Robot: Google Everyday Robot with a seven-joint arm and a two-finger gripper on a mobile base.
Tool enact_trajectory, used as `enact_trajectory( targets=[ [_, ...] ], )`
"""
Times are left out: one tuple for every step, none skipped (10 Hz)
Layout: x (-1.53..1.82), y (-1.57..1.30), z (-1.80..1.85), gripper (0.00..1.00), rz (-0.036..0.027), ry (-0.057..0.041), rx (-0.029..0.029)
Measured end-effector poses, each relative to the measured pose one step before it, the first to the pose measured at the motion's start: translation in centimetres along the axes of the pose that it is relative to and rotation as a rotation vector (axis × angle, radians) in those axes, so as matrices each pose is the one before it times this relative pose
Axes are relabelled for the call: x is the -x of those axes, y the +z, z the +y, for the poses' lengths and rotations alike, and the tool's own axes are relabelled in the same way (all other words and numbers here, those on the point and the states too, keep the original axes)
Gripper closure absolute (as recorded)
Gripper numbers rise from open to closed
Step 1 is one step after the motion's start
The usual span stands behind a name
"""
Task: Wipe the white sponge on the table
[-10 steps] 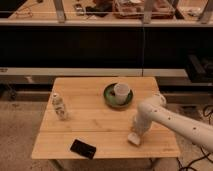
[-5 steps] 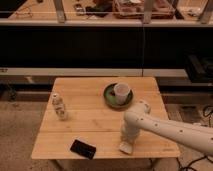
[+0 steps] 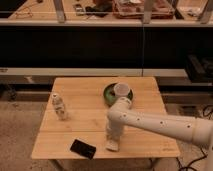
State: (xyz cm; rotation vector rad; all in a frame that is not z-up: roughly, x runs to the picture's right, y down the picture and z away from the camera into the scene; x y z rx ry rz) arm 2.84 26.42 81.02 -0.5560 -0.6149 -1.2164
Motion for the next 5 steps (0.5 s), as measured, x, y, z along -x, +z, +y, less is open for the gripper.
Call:
enact_trajectory(
  targets=[
    [-1.708,-0.256,-1.303,1.0,0.00946,-0.02348,-0.00739],
    [-1.292,-0.311,-0.515,1.0,0.0118,-0.00706,-0.00169],
    [-1.815,-0.534,-0.383,1.0,0.02209,-0.00155,-0.00401],
    [-2.131,-0.849,0.146,1.0,0.01858,0.01563,-0.00133],
    [-1.372,-0.493,0.411,1.0,0.01069,0.01799,-0.00168]
  ],
)
